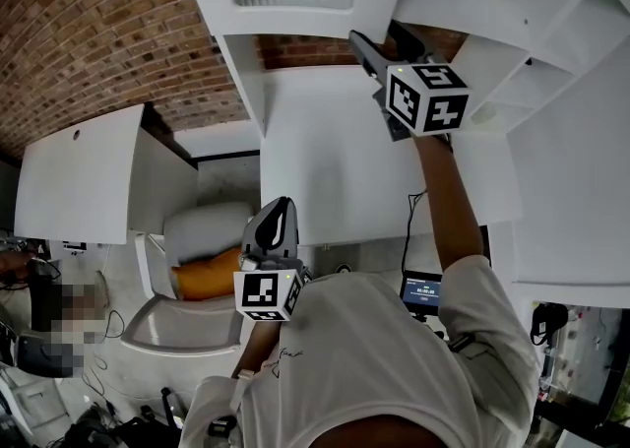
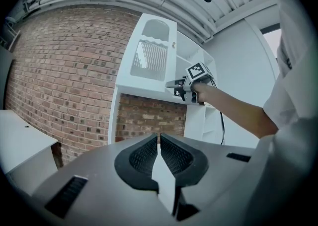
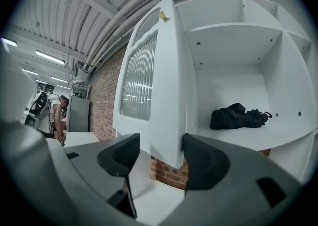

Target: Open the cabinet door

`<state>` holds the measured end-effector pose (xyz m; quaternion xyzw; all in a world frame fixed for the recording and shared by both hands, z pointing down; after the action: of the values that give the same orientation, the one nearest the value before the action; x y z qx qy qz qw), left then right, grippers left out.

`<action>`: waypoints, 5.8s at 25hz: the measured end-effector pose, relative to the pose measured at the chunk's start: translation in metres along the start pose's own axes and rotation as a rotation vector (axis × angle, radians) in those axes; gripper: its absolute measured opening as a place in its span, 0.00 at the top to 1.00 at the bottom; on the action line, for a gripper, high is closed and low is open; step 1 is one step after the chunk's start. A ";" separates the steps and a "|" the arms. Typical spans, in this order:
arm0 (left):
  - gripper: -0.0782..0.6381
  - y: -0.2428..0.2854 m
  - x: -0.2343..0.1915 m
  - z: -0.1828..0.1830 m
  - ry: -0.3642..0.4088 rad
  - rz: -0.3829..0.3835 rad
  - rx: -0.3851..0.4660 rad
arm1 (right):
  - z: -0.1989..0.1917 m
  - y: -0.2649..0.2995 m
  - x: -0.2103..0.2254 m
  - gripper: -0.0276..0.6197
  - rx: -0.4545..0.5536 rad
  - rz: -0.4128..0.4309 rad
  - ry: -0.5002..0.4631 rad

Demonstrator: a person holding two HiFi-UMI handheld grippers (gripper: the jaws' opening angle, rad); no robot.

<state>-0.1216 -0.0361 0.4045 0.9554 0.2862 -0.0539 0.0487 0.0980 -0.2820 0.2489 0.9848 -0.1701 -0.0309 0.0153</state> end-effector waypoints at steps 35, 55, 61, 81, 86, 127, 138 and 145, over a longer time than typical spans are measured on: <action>0.85 -0.016 0.007 -0.003 -0.025 -0.019 0.012 | -0.003 -0.048 -0.006 0.77 0.012 0.041 -0.029; 0.85 -0.031 0.013 -0.007 -0.043 -0.020 0.014 | -0.002 -0.072 -0.020 0.80 0.015 0.064 -0.033; 0.85 -0.033 0.012 -0.007 -0.043 -0.019 0.012 | -0.002 -0.076 -0.023 0.81 0.015 0.065 -0.036; 0.85 -0.032 0.011 -0.008 -0.046 -0.023 0.011 | -0.002 -0.088 -0.033 0.82 0.016 0.087 -0.046; 0.85 -0.033 0.013 -0.008 -0.045 -0.026 0.011 | -0.001 -0.093 -0.035 0.82 0.018 0.095 -0.049; 0.85 -0.028 0.017 -0.010 -0.030 -0.056 -0.023 | -0.003 -0.126 -0.076 0.84 0.044 0.117 -0.027; 0.85 -0.022 0.016 -0.010 -0.029 -0.087 -0.033 | -0.005 -0.134 -0.092 0.84 0.061 0.133 -0.015; 0.85 -0.011 0.020 -0.009 -0.024 -0.137 -0.043 | -0.005 -0.136 -0.102 0.84 0.066 0.148 -0.018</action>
<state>-0.1106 -0.0151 0.4102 0.9316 0.3515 -0.0621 0.0690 0.0474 -0.1196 0.2543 0.9692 -0.2433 -0.0332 -0.0163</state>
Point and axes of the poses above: the fingertips, and each gripper's own axes: y forward along the fingers, x to its right, z out of its top, the point moved 10 cm from there along -y, backward along the fingers, and after that the axes turned 14 degrees about -z, right-handed, at the moved point
